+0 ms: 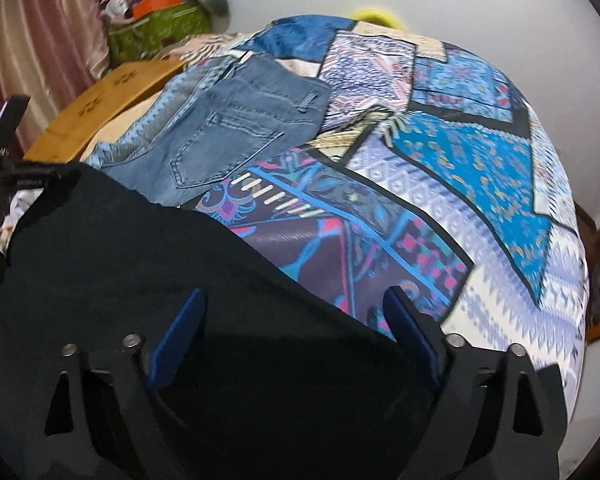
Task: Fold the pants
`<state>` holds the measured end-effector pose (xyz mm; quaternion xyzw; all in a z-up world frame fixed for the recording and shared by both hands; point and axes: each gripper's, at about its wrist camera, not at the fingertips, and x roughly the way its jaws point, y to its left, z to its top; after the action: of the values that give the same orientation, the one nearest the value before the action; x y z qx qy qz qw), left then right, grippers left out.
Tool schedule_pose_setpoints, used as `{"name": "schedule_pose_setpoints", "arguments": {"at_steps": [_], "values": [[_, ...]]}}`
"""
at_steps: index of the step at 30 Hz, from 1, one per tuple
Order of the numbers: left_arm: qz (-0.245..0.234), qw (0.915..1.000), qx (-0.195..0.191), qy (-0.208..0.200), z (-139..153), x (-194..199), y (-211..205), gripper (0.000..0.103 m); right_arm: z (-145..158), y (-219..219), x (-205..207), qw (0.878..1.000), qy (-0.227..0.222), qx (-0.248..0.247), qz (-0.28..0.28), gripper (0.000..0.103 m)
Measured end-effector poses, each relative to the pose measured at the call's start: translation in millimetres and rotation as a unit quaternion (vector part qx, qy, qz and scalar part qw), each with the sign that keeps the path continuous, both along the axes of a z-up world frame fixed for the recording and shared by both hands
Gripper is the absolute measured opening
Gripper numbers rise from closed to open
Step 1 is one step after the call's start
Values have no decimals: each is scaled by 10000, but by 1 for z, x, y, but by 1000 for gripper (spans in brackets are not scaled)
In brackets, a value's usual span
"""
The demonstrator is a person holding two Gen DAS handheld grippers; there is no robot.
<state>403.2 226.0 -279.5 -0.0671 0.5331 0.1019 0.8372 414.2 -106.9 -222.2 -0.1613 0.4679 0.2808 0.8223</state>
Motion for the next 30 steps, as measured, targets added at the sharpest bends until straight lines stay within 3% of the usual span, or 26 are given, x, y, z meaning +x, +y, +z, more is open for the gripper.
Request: {"name": "schedule_pose_setpoints", "arguments": {"at_steps": [5, 7, 8, 9, 11, 17, 25, 30], "values": [[-46, 9999, 81, -64, 3, -4, -1, 17, -9, 4, 8, 9994, 270, 227, 31, 54], [-74, 9998, 153, -111, 7, -9, -4, 12, -8, 3, 7, 9994, 209, 282, -61, 42], [-100, 9995, 263, -119, 9, -11, -7, 3, -8, 4, 4, 9993, 204, 294, -52, 31], [-116, 9993, 335, -126, 11, -13, -9, 3, -8, 5, 1, 9994, 201, 285, -46, 21], [-144, 9990, 386, -166, 16, -19, -13, 3, -9, 8, -2, 9996, 179, 219, -19, 11], [-141, 9967, 559, -562, 53, -40, -21, 3, 0, 6, -14, 9997, 82, 215, 43, 4], [-205, 9911, 451, -1239, 128, -89, -28, 3, 55, -14, -52, 9975, -318, 624, -69, 3], [-233, 9874, 371, -1523, 156, -135, -37, 3, 81, -29, -89, 9959, -447, 774, -156, 3]]}}
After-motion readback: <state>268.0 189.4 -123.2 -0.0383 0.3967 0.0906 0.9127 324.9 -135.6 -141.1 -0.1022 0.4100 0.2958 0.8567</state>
